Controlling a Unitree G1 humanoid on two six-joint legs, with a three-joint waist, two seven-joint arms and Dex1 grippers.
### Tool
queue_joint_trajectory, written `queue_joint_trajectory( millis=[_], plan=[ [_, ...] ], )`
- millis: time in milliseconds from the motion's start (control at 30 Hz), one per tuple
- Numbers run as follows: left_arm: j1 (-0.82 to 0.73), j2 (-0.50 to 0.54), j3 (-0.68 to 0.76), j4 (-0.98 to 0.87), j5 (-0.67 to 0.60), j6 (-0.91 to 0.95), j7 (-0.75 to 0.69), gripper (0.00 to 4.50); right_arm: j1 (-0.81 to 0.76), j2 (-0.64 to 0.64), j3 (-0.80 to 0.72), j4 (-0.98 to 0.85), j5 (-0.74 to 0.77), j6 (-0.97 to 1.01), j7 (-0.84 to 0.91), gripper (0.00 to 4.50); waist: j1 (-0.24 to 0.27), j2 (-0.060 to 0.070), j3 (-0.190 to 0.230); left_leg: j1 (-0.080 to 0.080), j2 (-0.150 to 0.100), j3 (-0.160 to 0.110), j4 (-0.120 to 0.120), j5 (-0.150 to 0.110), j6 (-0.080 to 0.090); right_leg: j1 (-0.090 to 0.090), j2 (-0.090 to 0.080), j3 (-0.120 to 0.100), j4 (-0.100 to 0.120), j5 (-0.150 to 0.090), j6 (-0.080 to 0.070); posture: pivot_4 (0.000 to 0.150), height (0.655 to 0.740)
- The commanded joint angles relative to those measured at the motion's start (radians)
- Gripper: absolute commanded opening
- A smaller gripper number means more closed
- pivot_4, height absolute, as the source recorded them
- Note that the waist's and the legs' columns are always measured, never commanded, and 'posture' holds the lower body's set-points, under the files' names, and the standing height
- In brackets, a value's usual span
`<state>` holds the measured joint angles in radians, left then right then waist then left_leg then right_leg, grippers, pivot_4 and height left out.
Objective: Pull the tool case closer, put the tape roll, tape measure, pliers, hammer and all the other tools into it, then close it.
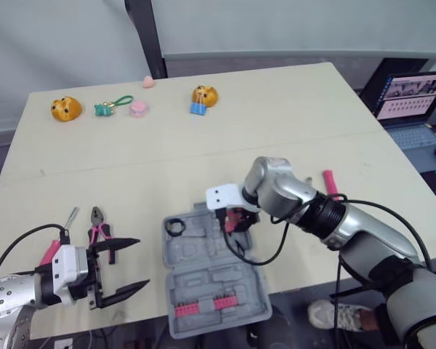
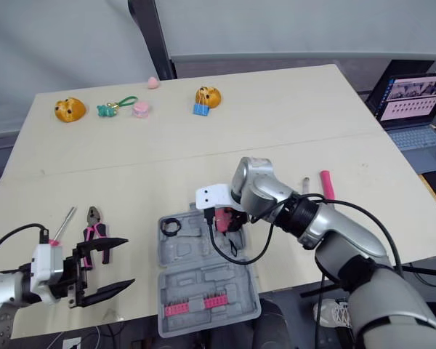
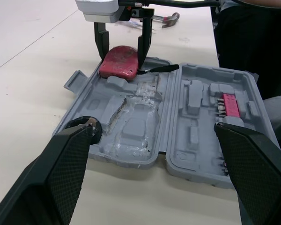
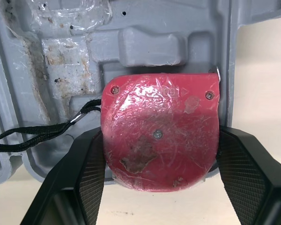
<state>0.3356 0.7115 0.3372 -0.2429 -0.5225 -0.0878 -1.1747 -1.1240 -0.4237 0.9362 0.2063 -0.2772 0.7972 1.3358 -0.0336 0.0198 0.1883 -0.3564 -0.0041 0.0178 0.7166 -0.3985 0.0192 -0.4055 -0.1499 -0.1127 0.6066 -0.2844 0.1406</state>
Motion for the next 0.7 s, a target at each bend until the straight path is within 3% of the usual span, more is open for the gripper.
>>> queue_joint_trajectory(
  millis=[33,200,267,333,700],
  plan=[
    [0.007,-0.007,-0.002,-0.033,0.001,-0.014,0.004,4.5,-0.039,0.002,-0.026,-0.006,-0.013,-0.014,0.023,2.95,0.0,0.0,0.0,0.0,0.0,0.001,0.0,0.0,0.0,0.0,0.0,0.0,0.0,0.0,0.0,0.15,0.7155],
    [-0.001,-0.01,-0.009,-0.033,0.004,-0.011,0.008,4.5,-0.051,0.003,-0.031,-0.008,-0.012,-0.013,0.033,2.95,0.0,0.0,0.0,0.0,0.0,0.003,0.0,0.0,0.0,-0.002,0.0,0.001,0.001,0.0,0.0,0.15,0.7155],
    [-0.004,-0.011,-0.013,-0.033,0.006,-0.011,0.009,4.5,-0.054,0.004,-0.031,-0.009,-0.011,-0.013,0.036,4.01,0.0,0.0,0.0,0.0,0.0,0.004,0.0,0.0,0.0,-0.003,0.0,0.001,0.001,0.0,0.0,0.15,0.7155],
    [-0.006,-0.013,-0.014,-0.03,0.007,-0.013,0.01,4.5,-0.057,0.005,-0.032,-0.012,-0.011,-0.009,0.038,4.43,0.0,0.0,0.0,0.0,0.0,0.004,0.0,0.0,0.0,-0.003,0.0,0.001,0.001,0.0,0.0,0.15,0.7155],
    [-0.011,-0.027,-0.028,-0.027,0.013,-0.021,0.009,4.5,-0.109,-0.072,-0.129,-0.157,0.052,0.074,0.112,4.43,0.002,0.0,0.0,-0.001,0.001,0.005,0.0,0.0,0.0,-0.004,0.0,0.001,0.001,0.0,0.0,0.15,0.7155]
  ],
)
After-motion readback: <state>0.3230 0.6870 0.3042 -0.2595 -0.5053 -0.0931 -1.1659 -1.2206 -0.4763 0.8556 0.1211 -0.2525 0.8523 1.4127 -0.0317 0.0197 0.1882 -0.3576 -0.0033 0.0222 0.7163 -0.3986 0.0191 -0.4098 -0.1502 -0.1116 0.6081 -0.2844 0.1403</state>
